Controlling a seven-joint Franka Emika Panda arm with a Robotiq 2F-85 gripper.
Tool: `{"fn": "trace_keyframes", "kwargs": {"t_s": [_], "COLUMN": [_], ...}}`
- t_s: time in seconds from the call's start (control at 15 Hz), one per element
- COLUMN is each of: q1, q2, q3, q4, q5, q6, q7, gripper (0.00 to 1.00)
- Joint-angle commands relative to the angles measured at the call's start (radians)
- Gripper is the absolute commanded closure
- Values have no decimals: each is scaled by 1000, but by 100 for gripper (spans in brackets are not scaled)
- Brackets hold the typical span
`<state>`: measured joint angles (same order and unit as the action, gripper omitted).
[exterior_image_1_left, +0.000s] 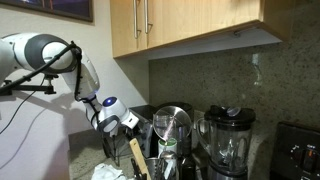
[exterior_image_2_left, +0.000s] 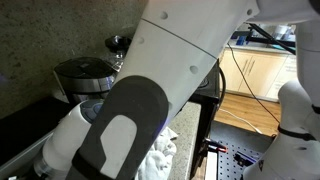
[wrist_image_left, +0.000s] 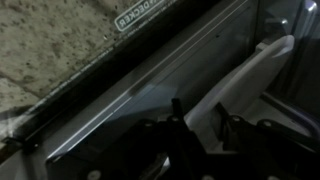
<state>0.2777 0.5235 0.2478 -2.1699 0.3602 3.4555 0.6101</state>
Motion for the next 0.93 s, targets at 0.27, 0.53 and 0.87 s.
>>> {"fn": "trace_keyframes", "kwargs": {"t_s": [0.27, 0.53, 0.87], "q1": [-1, -24, -123], "q2": [-51, -132, -281], "q3": [19, 53, 146], "q4": [-47, -145, -256], "q5": [46, 47, 13], "q6": [-1, -58, -250], "q7": [-16, -11, 13], "gripper": [100, 99, 99]}}
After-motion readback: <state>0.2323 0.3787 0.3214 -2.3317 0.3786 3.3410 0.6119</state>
